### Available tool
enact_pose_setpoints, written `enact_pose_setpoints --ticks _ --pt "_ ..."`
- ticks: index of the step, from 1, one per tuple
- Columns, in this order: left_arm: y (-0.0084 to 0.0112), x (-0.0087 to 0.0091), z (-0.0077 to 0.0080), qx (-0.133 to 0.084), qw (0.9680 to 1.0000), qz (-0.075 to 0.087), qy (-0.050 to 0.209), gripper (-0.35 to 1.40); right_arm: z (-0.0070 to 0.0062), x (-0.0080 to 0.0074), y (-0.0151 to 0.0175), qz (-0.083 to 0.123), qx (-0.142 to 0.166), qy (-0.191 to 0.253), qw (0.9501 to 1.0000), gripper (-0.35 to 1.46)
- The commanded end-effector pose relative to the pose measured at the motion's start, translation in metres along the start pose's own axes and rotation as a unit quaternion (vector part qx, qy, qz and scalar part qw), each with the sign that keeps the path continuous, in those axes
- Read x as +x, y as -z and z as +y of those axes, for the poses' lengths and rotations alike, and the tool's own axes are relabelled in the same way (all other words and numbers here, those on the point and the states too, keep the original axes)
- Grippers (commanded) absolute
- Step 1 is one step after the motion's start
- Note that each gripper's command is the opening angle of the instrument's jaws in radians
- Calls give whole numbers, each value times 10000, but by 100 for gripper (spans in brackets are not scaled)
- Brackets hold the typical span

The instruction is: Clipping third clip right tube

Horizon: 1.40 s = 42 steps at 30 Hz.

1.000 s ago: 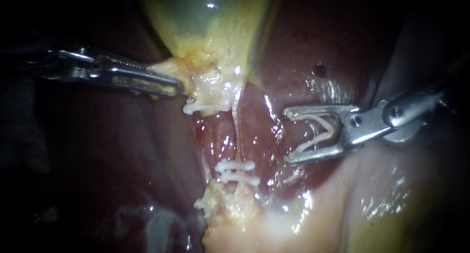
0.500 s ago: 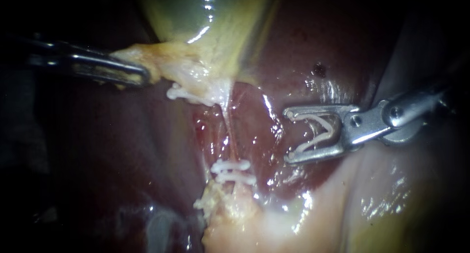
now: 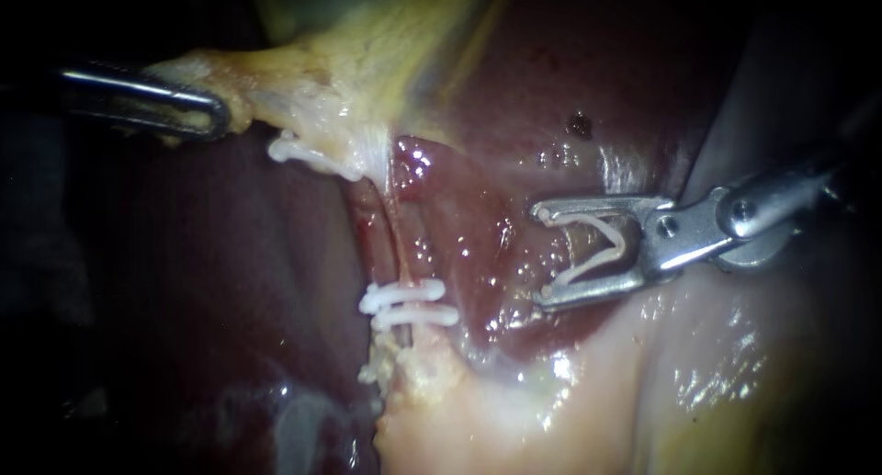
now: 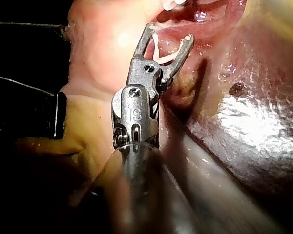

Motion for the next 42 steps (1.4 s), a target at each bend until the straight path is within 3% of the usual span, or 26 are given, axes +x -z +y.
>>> enact_pose_setpoints --ticks 1,5,9,12,20,42 --pt "0 0 1 -1 10000 9 1 -35 0 0 -1 -1 -2 -1 10000 50" --pt "0 1 3 6 10000 11 5 -35 2 3 -6 -17 -11 -10 10000 50" --pt "-1 1 3 5 10000 26 7 -35 7 8 -18 9 -31 -473 9989 50" --pt "-1 1 4 5 10000 26 6 -35 14 13 -32 51 -61 -905 9959 50" --pt "-2 1 4 9 10000 27 6 -35 28 25 -64 287 -93 -1552 9874 50" --pt "-3 0 3 11 10000 27 3 -35 65 39 -120 590 -15 -2026 9775 50"
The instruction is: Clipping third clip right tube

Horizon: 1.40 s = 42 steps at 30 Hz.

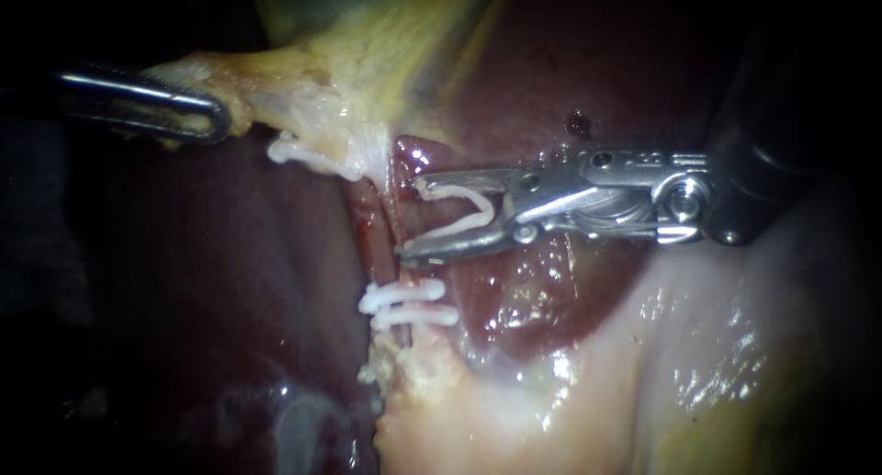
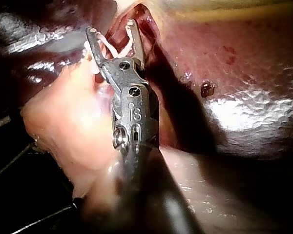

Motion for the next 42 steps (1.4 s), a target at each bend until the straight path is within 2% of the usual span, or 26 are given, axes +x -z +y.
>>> enact_pose_setpoints --ticks 1,5,10,19,28,32,38,42 --pt "0 0 0 -2 10000 -1 -1 -35 1 1 -4 15 33 2 10000 50" --pt "0 -1 0 -1 10000 -1 -3 -35 4 3 -16 46 100 -16 9999 50" --pt "-1 -1 0 1 10000 -1 -4 -35 7 -2 -30 59 169 -46 9998 50" --pt "-1 -1 0 4 10000 0 -4 -35 9 -3 -42 403 638 -175 9970 49" --pt "-2 -2 -1 2 10000 -1 -7 -35 0 1 -44 697 1093 -239 9913 49" --pt "-2 -3 -2 2 10000 -1 -9 -35 -7 4 -44 762 1245 -258 9890 49" --pt "-2 -3 -2 2 10000 -1 -9 -35 -18 12 -44 960 1499 -331 9835 48" --pt "-2 -3 -2 2 10000 -1 -9 -35 -20 16 -43 1033 1595 -381 9810 46"
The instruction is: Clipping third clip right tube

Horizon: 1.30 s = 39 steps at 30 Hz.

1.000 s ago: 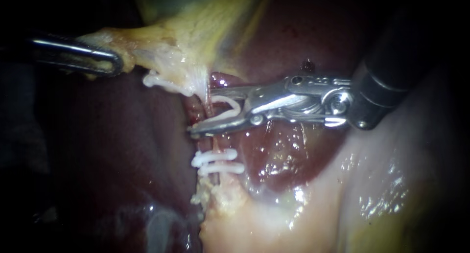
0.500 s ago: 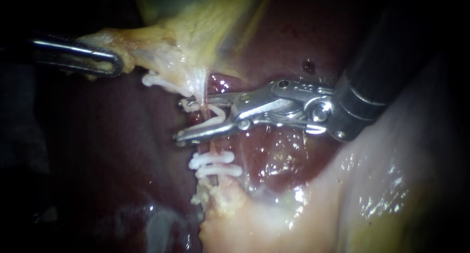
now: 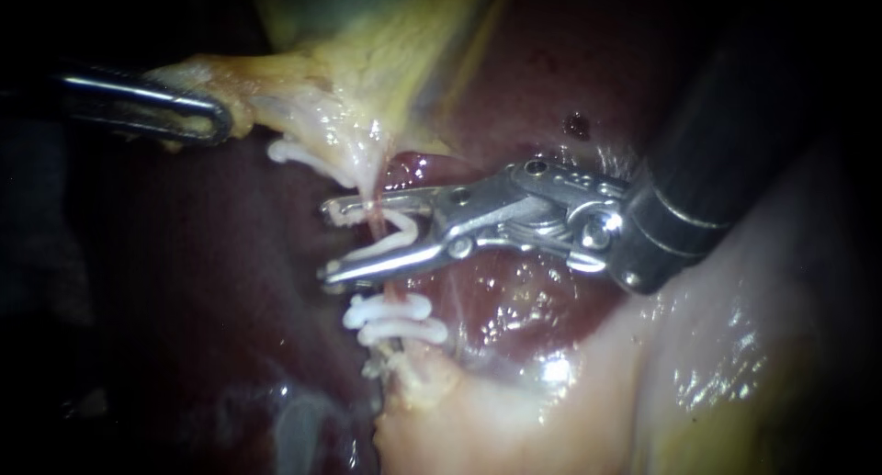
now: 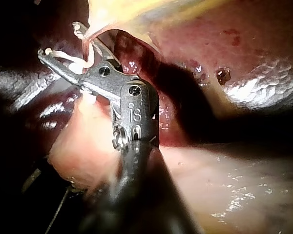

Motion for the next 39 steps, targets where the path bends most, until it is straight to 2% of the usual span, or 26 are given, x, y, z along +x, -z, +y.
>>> enact_pose_setpoints --ticks 1,9,13,17,21,26,29,39 --pt "0 0 0 -1 10000 0 0 -35 0 0 0 5 23 -17 10000 45" --pt "0 0 0 0 10000 0 1 -35 8 -2 5 45 -97 -195 9998 36" --pt "0 0 0 0 10000 0 1 -35 12 -4 12 68 -199 -197 9996 22" --pt "0 0 -1 -1 10000 0 0 -35 14 -6 17 90 -227 -226 9994 -5" --pt "0 0 -1 -1 10000 0 0 -35 16 -8 21 25 -233 -348 9991 -35" --pt "0 0 -1 -1 10000 0 1 -35 18 -19 23 -259 -366 -374 9983 -35" --pt "0 0 -1 -1 10000 0 0 -35 20 -23 23 -264 -370 -362 9983 -35" --pt "0 -1 -3 -1 10000 0 0 -35 21 -24 25 -265 -368 -362 9983 -35"
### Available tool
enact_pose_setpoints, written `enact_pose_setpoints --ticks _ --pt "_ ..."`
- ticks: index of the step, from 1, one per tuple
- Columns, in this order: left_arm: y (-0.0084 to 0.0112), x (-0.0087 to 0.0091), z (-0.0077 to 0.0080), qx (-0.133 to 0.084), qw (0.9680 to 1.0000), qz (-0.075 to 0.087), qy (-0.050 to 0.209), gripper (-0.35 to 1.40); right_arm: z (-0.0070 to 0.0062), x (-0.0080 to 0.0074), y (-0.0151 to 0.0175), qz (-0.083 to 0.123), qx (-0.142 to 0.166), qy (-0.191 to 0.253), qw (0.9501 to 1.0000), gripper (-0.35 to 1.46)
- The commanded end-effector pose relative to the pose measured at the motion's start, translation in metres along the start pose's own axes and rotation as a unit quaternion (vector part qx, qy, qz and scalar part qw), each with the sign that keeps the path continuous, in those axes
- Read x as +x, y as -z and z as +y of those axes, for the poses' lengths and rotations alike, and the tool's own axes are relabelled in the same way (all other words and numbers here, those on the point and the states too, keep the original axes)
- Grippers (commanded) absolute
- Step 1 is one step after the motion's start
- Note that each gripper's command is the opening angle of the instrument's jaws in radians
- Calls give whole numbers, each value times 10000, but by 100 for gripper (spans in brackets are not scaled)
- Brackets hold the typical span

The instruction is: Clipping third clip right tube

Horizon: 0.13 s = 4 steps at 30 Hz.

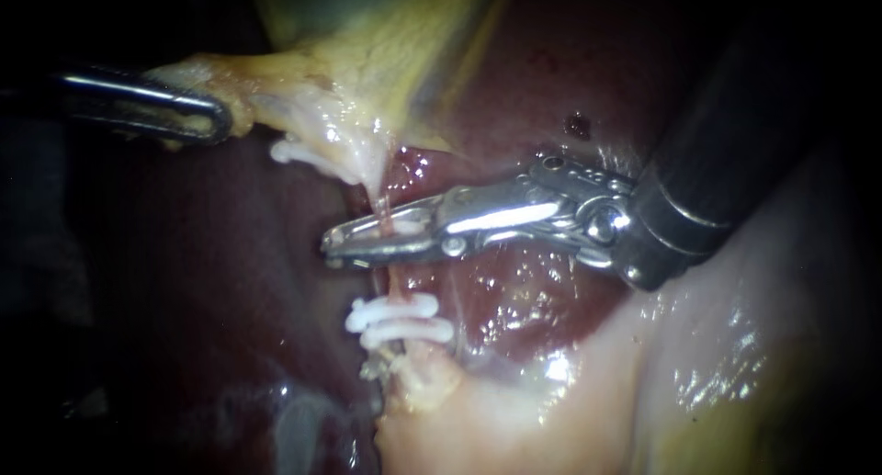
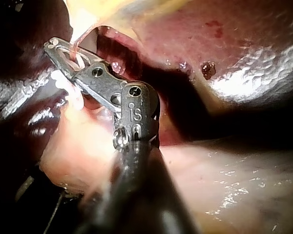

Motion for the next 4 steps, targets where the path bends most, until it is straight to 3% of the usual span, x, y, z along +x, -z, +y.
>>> enact_pose_setpoints --ticks 1,4 --pt "0 0 0 0 10000 0 1 -35 0 0 1 0 1 1 10000 -35" --pt "0 0 0 0 10000 0 1 -35 1 0 1 0 0 0 10000 -35"
